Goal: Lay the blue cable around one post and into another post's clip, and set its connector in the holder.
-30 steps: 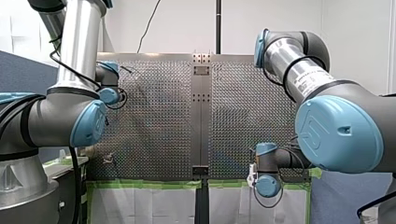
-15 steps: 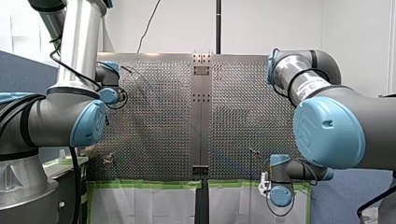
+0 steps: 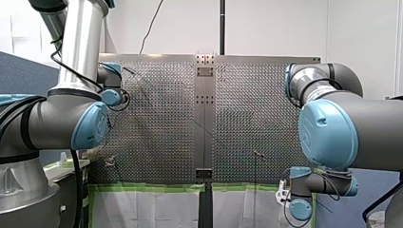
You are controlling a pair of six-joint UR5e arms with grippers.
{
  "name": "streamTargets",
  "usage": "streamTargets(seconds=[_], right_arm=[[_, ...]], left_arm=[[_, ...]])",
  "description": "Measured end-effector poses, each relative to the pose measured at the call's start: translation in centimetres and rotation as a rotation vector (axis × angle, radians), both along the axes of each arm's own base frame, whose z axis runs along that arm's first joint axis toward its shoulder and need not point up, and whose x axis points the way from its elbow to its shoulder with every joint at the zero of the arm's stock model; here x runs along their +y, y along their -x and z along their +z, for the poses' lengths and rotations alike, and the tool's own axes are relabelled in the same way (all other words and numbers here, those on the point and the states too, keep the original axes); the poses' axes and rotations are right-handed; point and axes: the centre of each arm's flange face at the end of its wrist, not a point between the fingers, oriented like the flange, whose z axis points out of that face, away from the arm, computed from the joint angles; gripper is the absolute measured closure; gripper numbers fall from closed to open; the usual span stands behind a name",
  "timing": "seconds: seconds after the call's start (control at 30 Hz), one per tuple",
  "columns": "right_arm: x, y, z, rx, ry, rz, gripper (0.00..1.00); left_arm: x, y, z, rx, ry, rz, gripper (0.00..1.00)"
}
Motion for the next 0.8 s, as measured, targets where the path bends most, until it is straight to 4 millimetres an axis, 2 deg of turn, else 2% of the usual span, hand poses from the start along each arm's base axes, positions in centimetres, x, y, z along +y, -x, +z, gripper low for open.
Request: streamTargets(seconds=[0.1,0.27,0.53,0.8], right_arm=[[-0.3,1.3,-1.3,-0.007,-0.019,-0.001,1.0],[-0.8,2.7,-2.1,-0.024,-0.028,0.012,1.0],[-0.9,2.3,-2.4,-0.064,-0.027,0.074,1.0],[-0.9,1.6,-4.8,-0.069,-0.048,0.139,1.0]], left_arm=[[0.0,0.0,0.0,0.0,0.0,0.0,0.0],[0.0,0.0,0.0,-0.001,0.0,0.001,0.0],[0.0,0.0,0.0,0.0,0.0,0.001,0.0],[0.0,0.0,0.0,0.0,0.0,0.001,0.0]])
